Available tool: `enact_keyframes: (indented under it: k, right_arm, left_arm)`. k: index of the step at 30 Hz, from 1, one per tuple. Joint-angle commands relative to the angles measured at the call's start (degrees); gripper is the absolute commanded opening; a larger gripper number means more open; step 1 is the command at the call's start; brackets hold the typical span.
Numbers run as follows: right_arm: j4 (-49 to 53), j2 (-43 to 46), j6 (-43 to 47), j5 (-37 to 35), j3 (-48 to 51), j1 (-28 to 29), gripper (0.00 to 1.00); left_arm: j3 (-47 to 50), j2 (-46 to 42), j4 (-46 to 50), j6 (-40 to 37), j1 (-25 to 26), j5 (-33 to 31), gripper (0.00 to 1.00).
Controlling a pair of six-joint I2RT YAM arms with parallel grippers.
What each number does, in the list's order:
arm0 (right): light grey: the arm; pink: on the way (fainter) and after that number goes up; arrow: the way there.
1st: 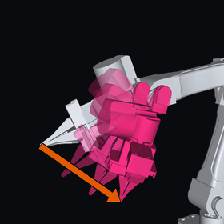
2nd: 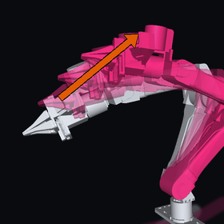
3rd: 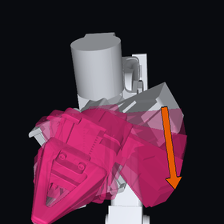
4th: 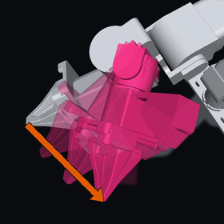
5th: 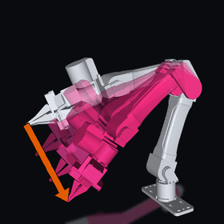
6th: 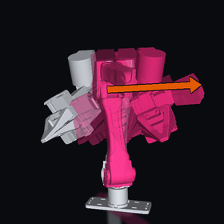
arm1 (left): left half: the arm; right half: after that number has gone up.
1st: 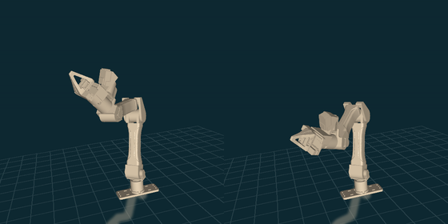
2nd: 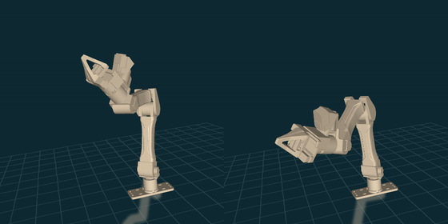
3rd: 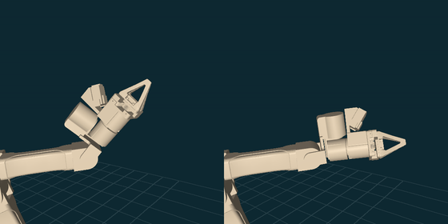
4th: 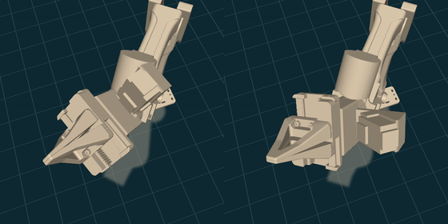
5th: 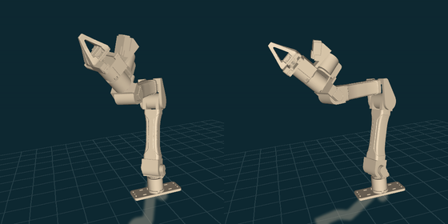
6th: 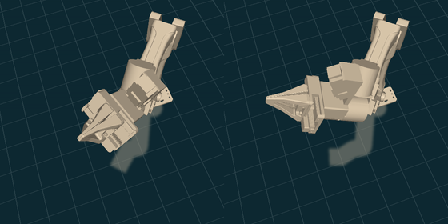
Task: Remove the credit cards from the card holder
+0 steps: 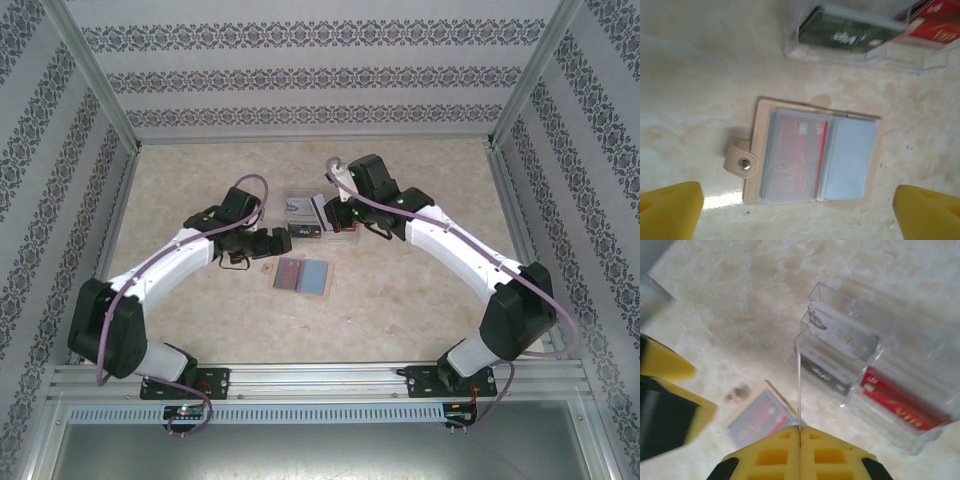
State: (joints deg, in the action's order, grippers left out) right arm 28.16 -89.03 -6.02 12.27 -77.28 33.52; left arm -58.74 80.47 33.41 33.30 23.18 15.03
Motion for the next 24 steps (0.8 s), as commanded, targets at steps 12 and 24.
enact_keyframes:
  k: [12, 24]
  right_arm:
    - [12.8, -16.1, 44.4, -13.7, -21.8, 5.0, 0.00]
    - [16.8, -28.2, 54.1, -21.5, -32.1, 7.9, 0.00]
  left_arm:
    - [3.8, -13.7, 6.9, 3.3, -2.0, -12.8, 1.00]
    - [5.7, -18.7, 9.9, 4.7, -3.4, -14.9, 1.00]
